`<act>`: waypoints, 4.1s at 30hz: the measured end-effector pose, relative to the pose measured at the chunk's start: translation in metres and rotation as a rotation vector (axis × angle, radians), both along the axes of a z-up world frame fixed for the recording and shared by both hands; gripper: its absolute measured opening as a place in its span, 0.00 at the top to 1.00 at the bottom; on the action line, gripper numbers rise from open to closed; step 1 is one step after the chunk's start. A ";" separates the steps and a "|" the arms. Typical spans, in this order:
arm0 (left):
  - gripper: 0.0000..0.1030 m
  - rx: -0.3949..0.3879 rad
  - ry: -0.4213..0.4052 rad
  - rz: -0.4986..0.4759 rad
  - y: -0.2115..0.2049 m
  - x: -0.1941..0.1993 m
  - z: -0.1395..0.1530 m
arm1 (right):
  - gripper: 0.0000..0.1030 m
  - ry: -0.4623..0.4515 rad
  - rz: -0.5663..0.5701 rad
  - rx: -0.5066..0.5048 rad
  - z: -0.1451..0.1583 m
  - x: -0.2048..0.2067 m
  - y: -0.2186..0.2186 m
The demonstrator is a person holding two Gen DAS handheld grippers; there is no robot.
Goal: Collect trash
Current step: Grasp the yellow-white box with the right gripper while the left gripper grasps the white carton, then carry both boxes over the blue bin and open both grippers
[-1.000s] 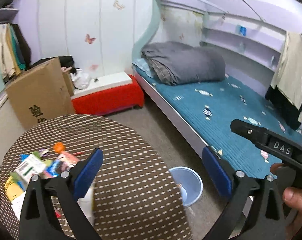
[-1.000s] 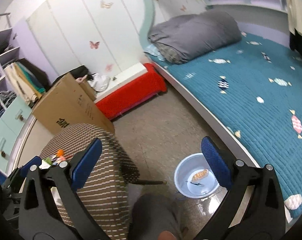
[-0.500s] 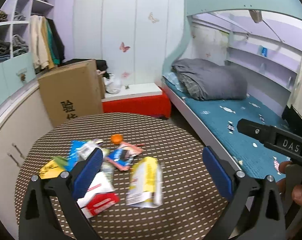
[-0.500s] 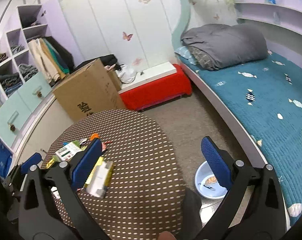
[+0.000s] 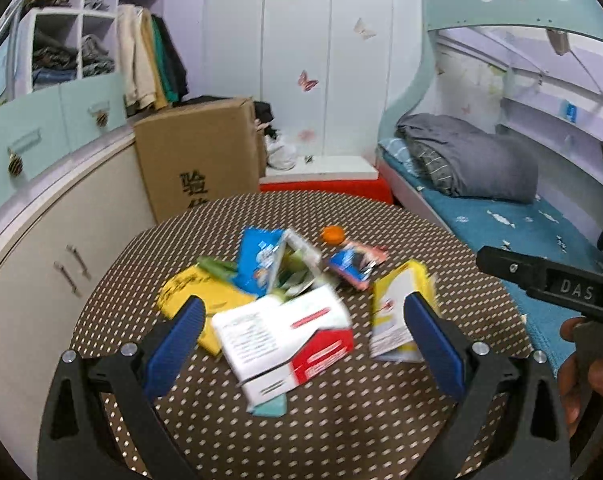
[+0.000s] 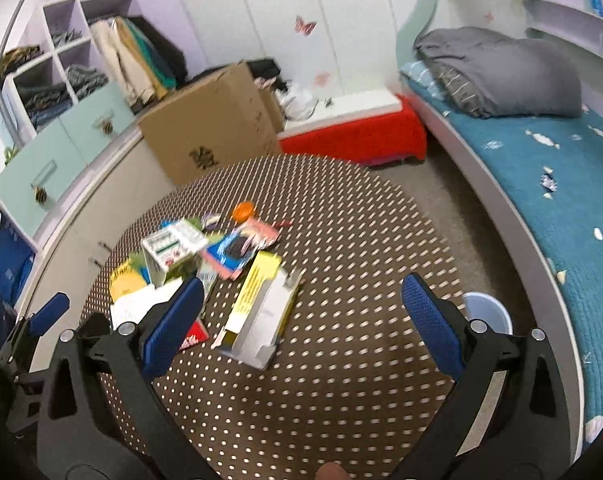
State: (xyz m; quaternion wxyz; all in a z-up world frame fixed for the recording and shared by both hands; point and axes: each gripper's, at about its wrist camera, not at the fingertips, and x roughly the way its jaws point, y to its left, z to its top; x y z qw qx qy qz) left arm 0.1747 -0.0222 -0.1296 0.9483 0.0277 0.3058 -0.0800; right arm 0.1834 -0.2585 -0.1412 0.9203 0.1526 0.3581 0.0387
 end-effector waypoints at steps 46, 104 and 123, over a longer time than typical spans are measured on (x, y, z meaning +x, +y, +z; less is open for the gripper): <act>0.88 -0.102 0.092 -0.151 -0.016 0.004 -0.063 | 0.64 0.049 0.074 -0.022 -0.036 -0.005 -0.004; 0.92 -0.011 0.426 -0.559 -0.385 0.081 -0.088 | 0.64 0.100 -0.381 0.127 -0.093 -0.014 -0.319; 0.09 0.155 0.456 -0.449 -0.412 0.109 -0.133 | 0.06 0.253 -0.449 0.381 -0.199 -0.003 -0.350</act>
